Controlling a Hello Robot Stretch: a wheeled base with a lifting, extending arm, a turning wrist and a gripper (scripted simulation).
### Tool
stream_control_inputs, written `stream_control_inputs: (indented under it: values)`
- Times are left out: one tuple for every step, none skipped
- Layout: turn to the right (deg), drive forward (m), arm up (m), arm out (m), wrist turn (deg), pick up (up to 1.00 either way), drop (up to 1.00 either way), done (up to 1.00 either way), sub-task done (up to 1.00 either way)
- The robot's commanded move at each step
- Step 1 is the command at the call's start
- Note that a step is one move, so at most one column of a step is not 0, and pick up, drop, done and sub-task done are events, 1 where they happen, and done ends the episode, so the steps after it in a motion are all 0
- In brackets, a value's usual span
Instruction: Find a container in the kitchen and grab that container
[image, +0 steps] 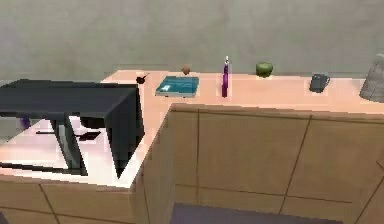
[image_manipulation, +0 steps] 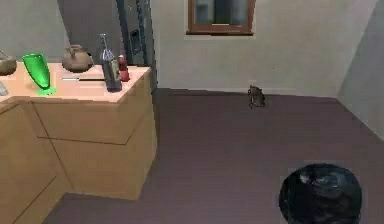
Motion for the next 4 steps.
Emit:
stream_control_inputs:
  values:
    - [-45.0, 0.00, 0.00, 0.00, 0.0, 0.00, 0.00, 0.00, 0.00]
    - [-33.0, 0.00, 0.00, 0.00, 0.0, 0.00, 0.00, 0.00, 0.00]
    - [-3.0, 0.00, 0.00, 0.00, 0.0, 0.00, 0.00, 0.00, 0.00]
    - [45.0, 0.00, 0.00, 0.00, 0.0, 0.00, 0.00, 0.00, 0.00]
